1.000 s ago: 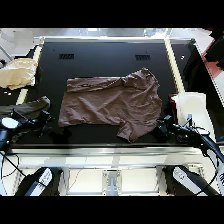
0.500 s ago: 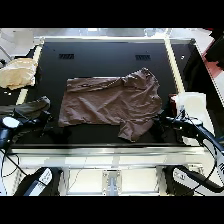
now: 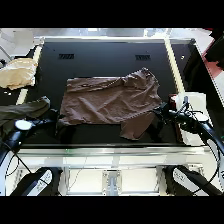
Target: Fold the shirts.
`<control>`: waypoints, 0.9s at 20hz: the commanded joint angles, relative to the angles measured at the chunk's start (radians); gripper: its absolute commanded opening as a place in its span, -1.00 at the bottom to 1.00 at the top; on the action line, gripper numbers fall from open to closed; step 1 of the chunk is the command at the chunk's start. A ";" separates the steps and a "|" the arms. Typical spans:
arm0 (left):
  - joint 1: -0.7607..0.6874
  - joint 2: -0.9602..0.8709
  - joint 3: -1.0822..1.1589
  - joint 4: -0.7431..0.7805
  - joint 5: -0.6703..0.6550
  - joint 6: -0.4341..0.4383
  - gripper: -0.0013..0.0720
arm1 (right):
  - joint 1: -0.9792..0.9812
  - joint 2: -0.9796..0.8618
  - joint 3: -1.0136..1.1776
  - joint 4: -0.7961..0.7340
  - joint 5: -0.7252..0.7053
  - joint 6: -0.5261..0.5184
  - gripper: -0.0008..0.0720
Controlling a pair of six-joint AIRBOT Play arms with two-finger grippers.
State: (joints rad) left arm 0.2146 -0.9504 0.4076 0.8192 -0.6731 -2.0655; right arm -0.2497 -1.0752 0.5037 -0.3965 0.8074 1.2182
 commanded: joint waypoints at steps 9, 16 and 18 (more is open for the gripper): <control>-0.030 -0.078 -0.016 -0.046 0.216 -0.052 -0.51 | 0.001 0.007 0.003 -0.001 0.037 -0.011 -0.91; -0.029 -0.050 0.034 -0.046 0.239 0.189 -0.93 | 0.001 0.048 0.066 -0.014 0.030 -0.145 -0.92; -0.029 0.047 0.121 -0.045 0.216 0.486 -0.93 | 0.001 0.158 0.175 -0.120 0.042 -0.162 -0.92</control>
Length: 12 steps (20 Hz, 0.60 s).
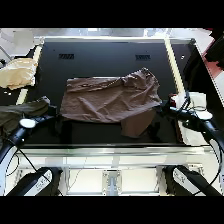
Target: Fold the shirts.
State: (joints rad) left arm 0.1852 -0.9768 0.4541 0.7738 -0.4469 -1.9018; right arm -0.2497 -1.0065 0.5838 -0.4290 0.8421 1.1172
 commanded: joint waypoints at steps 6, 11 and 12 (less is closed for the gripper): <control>0.001 0.536 0.447 0.249 -0.233 0.547 -0.94 | 0.001 0.644 0.431 -0.576 0.238 0.207 -0.93; 0.000 0.485 1.004 0.558 -0.327 0.447 -0.94 | 0.001 0.714 0.839 -0.675 0.222 0.281 -0.93; 0.000 0.431 1.104 0.582 -0.362 0.456 -0.94 | 0.001 0.666 0.903 -0.672 0.230 0.276 -0.93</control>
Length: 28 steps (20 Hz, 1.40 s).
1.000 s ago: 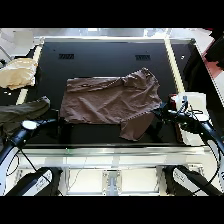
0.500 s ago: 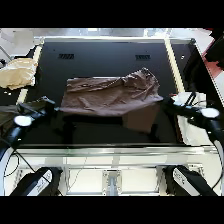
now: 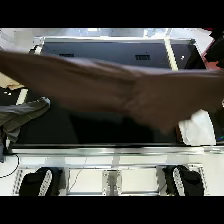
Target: Fold the shirts.
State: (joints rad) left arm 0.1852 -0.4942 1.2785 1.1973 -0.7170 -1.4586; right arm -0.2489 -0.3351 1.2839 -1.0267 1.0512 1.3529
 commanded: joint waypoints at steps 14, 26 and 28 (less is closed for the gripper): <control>-0.063 -0.916 0.257 0.142 -0.297 0.018 -0.94 | 0.072 -1.094 0.199 0.135 -0.032 -0.143 -0.93; -0.103 -1.133 0.259 0.138 -0.212 -0.113 -0.94 | 0.181 -1.387 0.371 -0.011 -0.109 -0.127 -0.93; -0.114 -1.126 0.243 0.137 -0.283 -0.114 -0.94 | 0.183 -1.376 0.369 -0.154 0.041 -0.048 -0.93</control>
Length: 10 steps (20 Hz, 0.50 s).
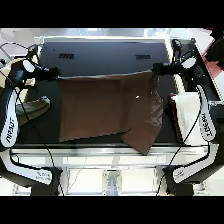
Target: Fold the shirts.
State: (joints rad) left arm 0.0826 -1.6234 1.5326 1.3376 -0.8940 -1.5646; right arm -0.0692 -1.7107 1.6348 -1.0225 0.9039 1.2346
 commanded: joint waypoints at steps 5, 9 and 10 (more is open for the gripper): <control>-0.031 0.099 -0.192 0.040 -0.109 -0.011 -0.94 | 0.003 0.081 -0.109 -0.296 0.272 0.091 -0.93; -0.051 0.103 -0.301 0.047 -0.097 -0.011 -0.94 | 0.007 0.073 -0.172 -0.284 0.238 0.093 -0.92; -0.057 0.103 -0.319 0.047 -0.087 -0.011 -0.94 | 0.011 0.066 -0.180 -0.284 0.238 0.093 -0.93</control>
State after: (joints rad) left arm 0.0395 -1.5288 1.2816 1.3754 -0.9920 -1.5745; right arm -0.0643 -1.6417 1.4925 -1.2892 1.1366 1.3209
